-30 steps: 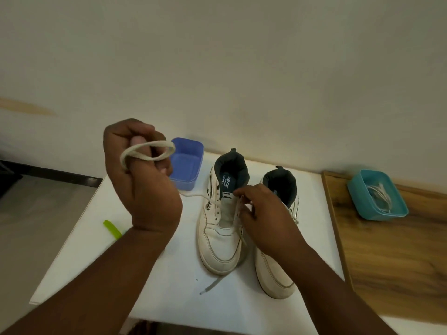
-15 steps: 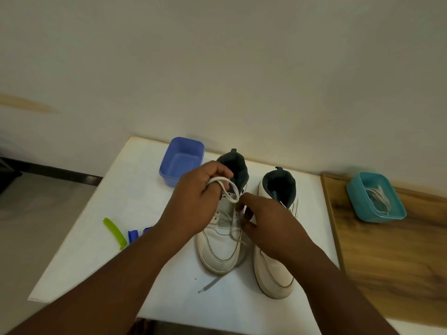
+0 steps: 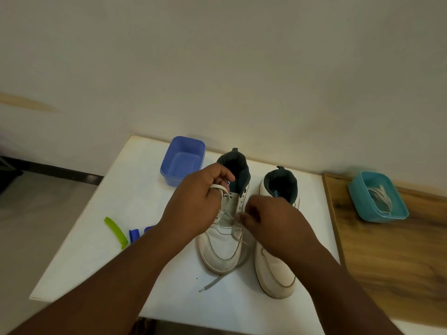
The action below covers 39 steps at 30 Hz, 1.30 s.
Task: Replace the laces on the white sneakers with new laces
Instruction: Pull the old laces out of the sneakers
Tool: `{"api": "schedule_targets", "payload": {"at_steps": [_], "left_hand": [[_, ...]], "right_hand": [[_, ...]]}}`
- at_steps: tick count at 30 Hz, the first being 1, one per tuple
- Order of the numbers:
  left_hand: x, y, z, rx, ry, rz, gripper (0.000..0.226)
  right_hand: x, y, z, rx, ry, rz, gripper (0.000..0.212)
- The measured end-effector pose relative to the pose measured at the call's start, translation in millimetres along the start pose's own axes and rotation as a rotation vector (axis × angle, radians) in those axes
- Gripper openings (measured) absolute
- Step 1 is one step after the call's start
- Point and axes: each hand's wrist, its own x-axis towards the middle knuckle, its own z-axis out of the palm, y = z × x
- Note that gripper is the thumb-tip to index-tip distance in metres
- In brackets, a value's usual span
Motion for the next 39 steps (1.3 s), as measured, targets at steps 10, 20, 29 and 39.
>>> {"api": "schedule_targets", "payload": {"at_steps": [10, 20, 29, 39], "left_hand": [[1.5, -2.0, -0.8, 0.037, 0.017, -0.042, 0.031], [-1.7, -4.0, 0.0, 0.060, -0.044, -0.044, 0.033], [-4.2, -1.9, 5.1, 0.075, -0.056, -0.039, 0.026], [-3.4, 0.9, 5.0, 0.026, -0.044, -0.055, 0.018]], "right_hand": [[2.6, 3.9, 16.7, -0.020, -0.014, -0.089, 0.010], [-14.6, 2.3, -32.5, 0.085, -0.514, -0.227, 0.023], [0.2, 4.4, -3.0, 0.125, -0.034, -0.001, 0.020], [4.3, 5.7, 14.0, 0.101, 0.062, -0.084, 0.013]]}}
